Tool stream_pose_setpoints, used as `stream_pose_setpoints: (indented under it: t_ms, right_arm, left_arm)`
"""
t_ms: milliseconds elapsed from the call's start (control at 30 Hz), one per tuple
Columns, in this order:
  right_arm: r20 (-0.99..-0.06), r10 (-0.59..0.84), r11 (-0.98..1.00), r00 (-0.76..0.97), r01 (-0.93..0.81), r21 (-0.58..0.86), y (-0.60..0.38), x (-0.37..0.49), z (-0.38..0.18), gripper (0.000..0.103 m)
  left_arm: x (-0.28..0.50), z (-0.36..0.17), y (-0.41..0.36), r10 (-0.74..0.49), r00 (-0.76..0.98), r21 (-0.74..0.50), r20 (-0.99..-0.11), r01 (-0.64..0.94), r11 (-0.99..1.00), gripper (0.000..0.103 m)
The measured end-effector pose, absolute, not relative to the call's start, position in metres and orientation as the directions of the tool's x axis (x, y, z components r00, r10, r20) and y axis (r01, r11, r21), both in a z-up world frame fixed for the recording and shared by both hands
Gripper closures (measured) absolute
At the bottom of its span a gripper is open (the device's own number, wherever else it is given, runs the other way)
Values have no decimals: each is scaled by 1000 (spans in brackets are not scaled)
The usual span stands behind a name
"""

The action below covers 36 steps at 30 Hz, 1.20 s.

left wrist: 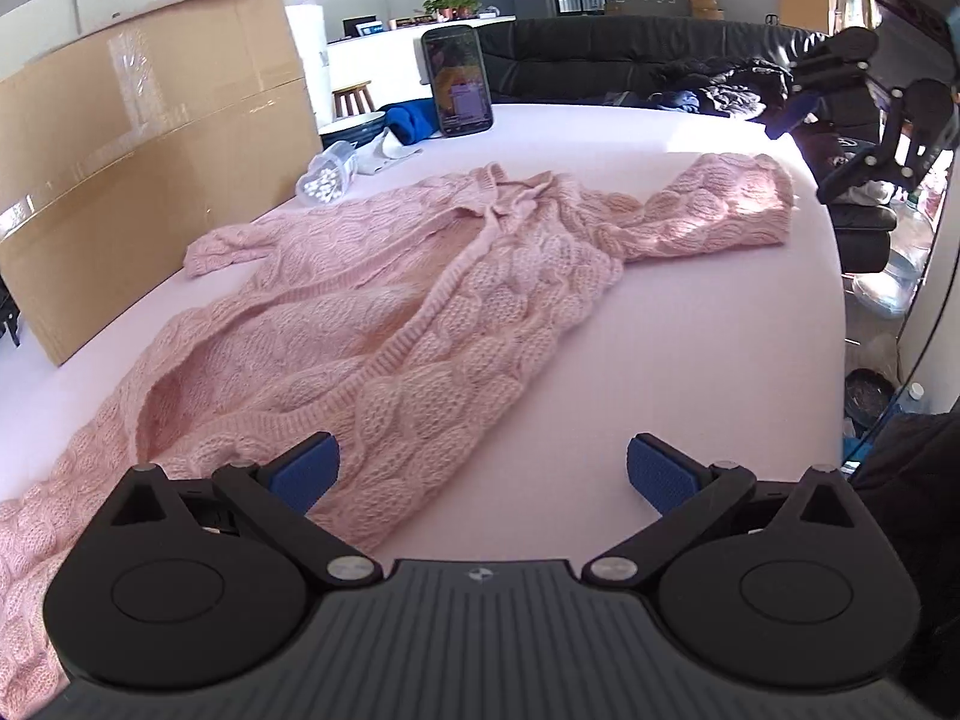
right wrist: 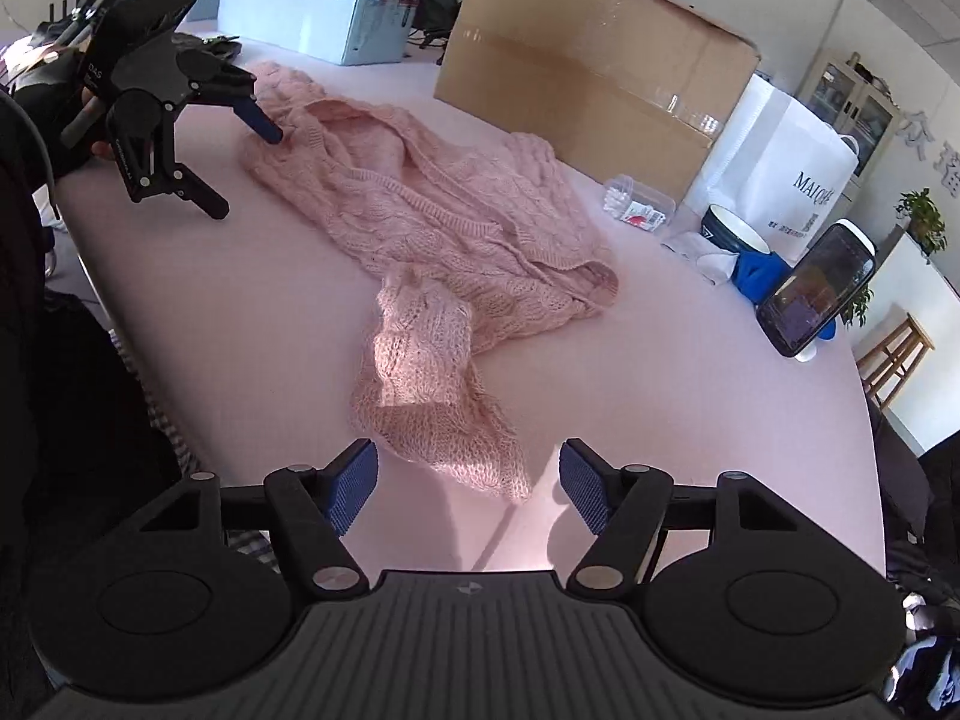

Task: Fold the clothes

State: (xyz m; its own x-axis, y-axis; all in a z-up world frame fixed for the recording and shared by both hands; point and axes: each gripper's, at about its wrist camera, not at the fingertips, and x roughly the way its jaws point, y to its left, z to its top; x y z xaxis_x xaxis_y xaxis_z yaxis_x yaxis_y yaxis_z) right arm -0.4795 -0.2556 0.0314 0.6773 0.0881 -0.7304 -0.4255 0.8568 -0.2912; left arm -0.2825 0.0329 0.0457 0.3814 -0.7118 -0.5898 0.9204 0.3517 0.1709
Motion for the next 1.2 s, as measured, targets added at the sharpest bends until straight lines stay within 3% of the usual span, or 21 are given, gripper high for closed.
stream_pose_setpoints:
  t_ms: [133,233,267,367,500,667,800,900,1067,1200]
  right_arm:
    - [-791,134,842,598,-490,-228,-265,-462,22,44]
    - [-799,198,846,568,-511,-154,-266,-457,17,65]
    - [-805,210,852,555,-508,-127,-266,-456,15,78]
    - [-802,255,879,540,-475,-40,-267,-458,15,89]
    - [-711,386,908,588,-378,180,-291,-478,32,90]
    - [-440,534,795,722,-251,552,-321,-495,43,91]
    - [-333,551,733,765,-254,631,-295,-477,54,92]
    - [-334,555,742,762,-272,613,-263,-448,68,93]
    - [-356,534,697,767,-161,699,-232,-374,63,93]
    - [-397,547,695,737,-134,707,-200,-298,49,93]
  left_arm:
    - [-289,43,33,-718,375,146,-586,921,362,0]
    - [-286,43,33,-714,379,126,-589,915,382,0]
    - [-285,43,33,-711,383,123,-590,913,389,0]
    - [-279,43,34,-703,390,110,-594,906,409,0]
    - [-273,44,42,-711,406,75,-574,891,448,0]
    - [-257,49,54,-736,412,-17,-537,867,498,0]
    - [-242,48,60,-731,404,-101,-549,837,539,0]
    - [-236,47,64,-724,414,-142,-551,809,571,0]
    - [-237,55,78,-636,591,-88,-497,695,714,0]
    - [-230,62,105,-690,576,-211,-439,680,702,0]
